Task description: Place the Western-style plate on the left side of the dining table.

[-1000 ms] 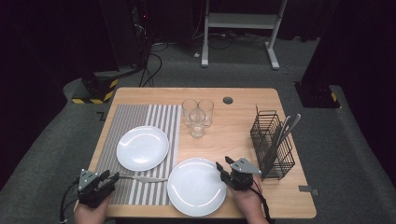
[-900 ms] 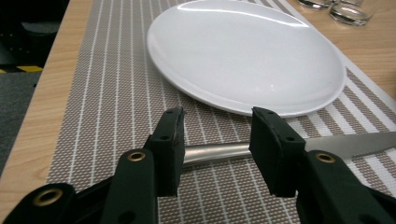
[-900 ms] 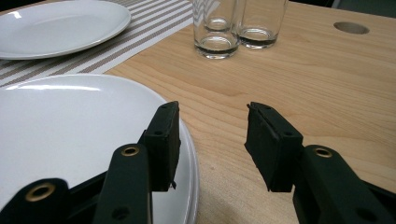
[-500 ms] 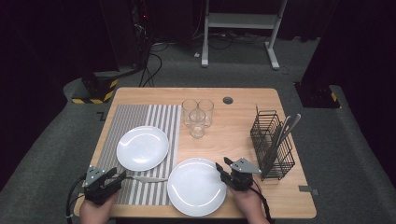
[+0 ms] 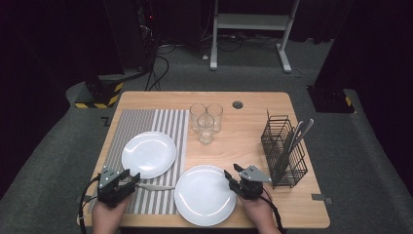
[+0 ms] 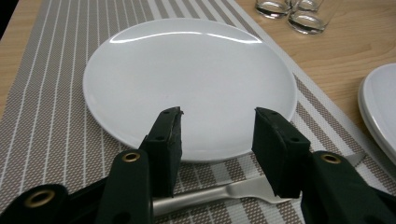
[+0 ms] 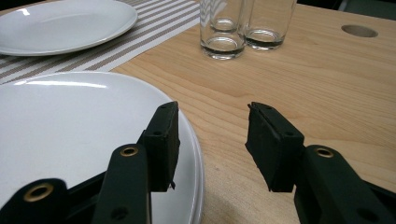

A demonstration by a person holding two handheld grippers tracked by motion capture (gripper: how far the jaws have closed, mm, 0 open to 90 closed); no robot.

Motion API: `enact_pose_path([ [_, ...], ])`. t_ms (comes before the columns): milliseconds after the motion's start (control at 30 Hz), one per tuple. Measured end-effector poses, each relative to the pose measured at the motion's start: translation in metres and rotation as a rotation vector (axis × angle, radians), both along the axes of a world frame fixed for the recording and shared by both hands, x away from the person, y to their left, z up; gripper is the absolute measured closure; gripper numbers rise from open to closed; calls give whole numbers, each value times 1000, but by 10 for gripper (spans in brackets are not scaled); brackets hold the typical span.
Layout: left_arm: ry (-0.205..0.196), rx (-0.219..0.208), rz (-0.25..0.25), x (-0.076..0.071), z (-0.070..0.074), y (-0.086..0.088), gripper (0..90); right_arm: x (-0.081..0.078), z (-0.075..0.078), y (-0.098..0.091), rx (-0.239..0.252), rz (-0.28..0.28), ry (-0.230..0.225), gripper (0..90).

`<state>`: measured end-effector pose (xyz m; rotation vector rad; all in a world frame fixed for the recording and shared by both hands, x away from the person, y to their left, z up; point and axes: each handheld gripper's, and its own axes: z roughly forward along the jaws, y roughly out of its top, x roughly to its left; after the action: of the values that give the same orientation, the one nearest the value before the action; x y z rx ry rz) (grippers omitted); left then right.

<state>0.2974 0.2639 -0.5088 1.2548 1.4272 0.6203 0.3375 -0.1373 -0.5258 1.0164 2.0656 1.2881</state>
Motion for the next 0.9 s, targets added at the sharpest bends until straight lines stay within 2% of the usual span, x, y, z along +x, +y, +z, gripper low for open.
enact_pose_path([
  [133, -5, -1, -19, 4, 3, -8, 518, 0, 0, 0, 1, 3, 4, 522],
  [200, -11, -14, -24, 7, 5, -13, 516, 0, 0, 1, 2, 1, 10, 513],
  [300, -20, -4, -41, 10, 6, -21, 515, 0, 0, 1, 1, 1, 12, 506],
  [600, -20, 11, -74, 18, 3, -39, 503, 0, 0, -1, -3, -5, 21, 486],
  [700, -24, 5, -78, 19, 2, -43, 502, 0, 0, 0, -4, -4, 23, 482],
  [767, -25, -13, -80, 20, 1, -46, 498, -1, 0, 0, -6, -3, 19, 482],
  [833, -25, 0, -86, 20, -1, -47, 493, -1, 0, 0, -6, -3, 16, 482],
  [900, -27, -6, -89, 19, -3, -48, 490, -2, 1, -1, -1, -6, 13, 480],
])
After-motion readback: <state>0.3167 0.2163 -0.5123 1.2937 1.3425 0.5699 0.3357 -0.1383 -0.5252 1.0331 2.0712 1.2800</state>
